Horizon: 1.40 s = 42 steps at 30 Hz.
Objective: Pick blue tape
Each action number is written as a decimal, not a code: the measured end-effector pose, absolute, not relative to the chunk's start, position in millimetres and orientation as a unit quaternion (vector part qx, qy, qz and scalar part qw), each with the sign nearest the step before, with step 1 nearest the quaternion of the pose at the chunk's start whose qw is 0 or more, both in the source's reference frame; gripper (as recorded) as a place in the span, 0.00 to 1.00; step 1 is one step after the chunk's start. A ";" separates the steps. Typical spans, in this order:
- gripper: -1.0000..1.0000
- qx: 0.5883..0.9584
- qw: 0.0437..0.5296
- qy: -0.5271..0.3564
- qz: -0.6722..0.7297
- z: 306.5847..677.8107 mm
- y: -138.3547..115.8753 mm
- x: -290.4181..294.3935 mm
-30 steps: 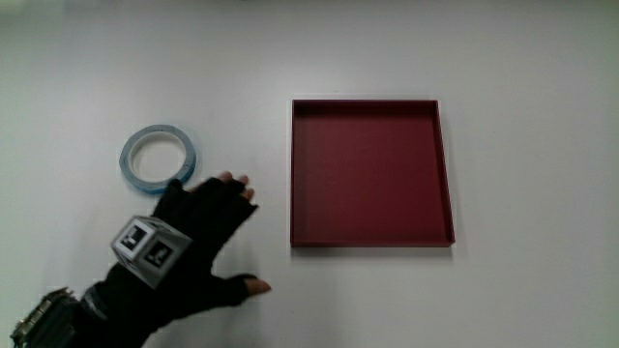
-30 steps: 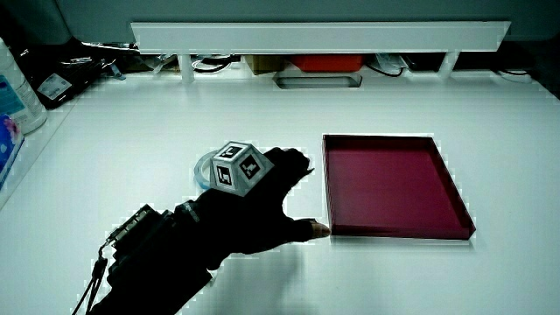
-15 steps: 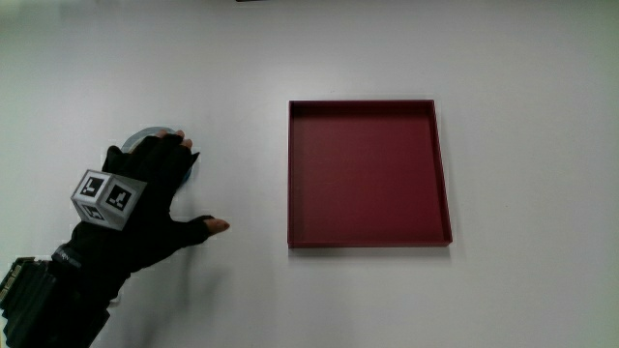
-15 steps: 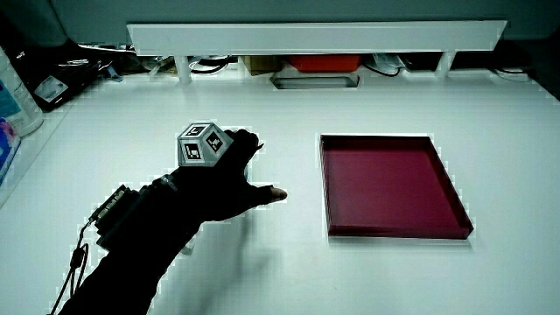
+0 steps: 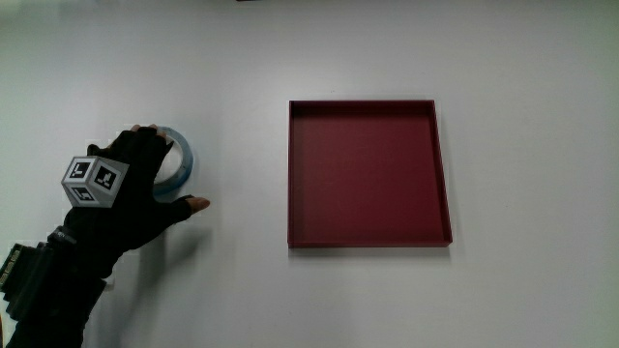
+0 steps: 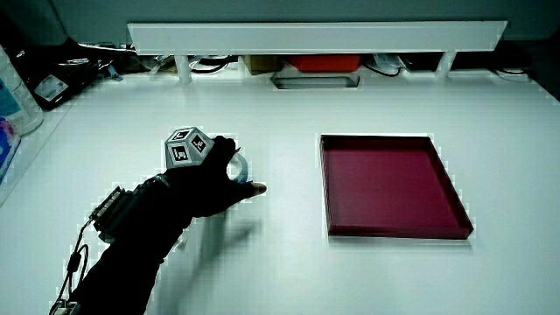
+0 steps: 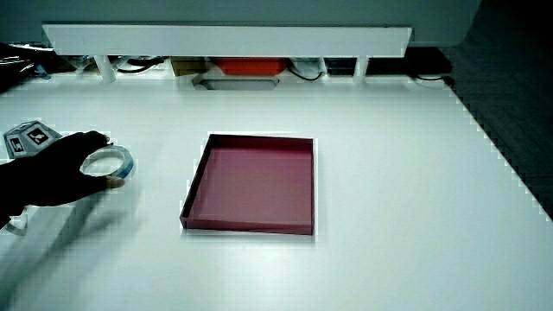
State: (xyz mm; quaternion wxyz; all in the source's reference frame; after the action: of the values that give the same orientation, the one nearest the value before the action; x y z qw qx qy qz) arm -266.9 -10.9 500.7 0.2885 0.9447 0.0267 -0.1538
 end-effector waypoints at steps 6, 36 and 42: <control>0.50 0.942 0.313 0.009 -0.121 521.2 -11.2 -273.0; 1.00 0.972 0.184 0.050 -0.138 519.5 4.3 -276.1; 1.00 0.972 0.175 0.053 -0.147 523.7 7.9 -280.3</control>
State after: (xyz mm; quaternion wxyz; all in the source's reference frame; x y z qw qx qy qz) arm -280.3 7.9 523.7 0.1746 0.9722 0.0529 -0.1469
